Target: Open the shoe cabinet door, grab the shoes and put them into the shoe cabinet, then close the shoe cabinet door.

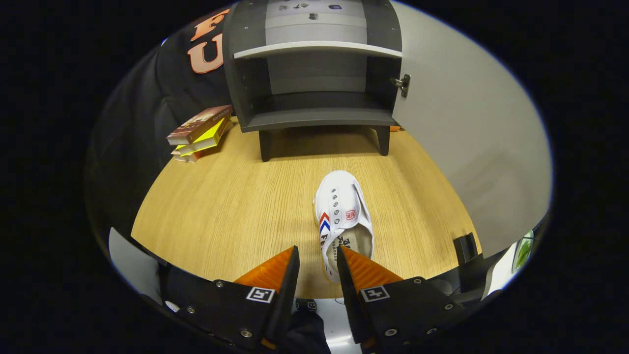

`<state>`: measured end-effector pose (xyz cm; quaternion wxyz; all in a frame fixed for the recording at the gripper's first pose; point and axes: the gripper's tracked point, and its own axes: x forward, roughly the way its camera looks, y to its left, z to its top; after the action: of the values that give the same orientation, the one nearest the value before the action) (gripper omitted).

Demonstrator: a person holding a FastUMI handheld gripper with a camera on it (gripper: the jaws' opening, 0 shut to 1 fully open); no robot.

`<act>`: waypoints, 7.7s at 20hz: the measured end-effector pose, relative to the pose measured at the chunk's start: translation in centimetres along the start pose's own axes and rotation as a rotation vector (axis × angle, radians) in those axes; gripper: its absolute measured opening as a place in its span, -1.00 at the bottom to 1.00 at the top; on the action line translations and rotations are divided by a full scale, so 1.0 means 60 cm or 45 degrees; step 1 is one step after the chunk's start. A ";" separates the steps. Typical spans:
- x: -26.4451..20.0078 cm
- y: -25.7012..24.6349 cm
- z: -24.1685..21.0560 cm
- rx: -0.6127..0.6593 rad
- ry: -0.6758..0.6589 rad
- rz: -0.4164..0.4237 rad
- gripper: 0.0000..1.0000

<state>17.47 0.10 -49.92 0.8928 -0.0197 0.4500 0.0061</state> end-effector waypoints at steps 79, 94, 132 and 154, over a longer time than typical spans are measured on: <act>0.070 0.077 0.760 -0.143 -0.461 0.098 -1.00; -0.060 0.073 0.710 -0.138 -0.547 0.022 -0.03; -0.629 -0.100 0.299 -0.138 -0.896 0.175 0.88; -0.577 -0.461 0.346 0.050 -0.918 -0.028 0.87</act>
<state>14.34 -26.44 -8.92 0.9943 -0.0039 0.1062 -0.0057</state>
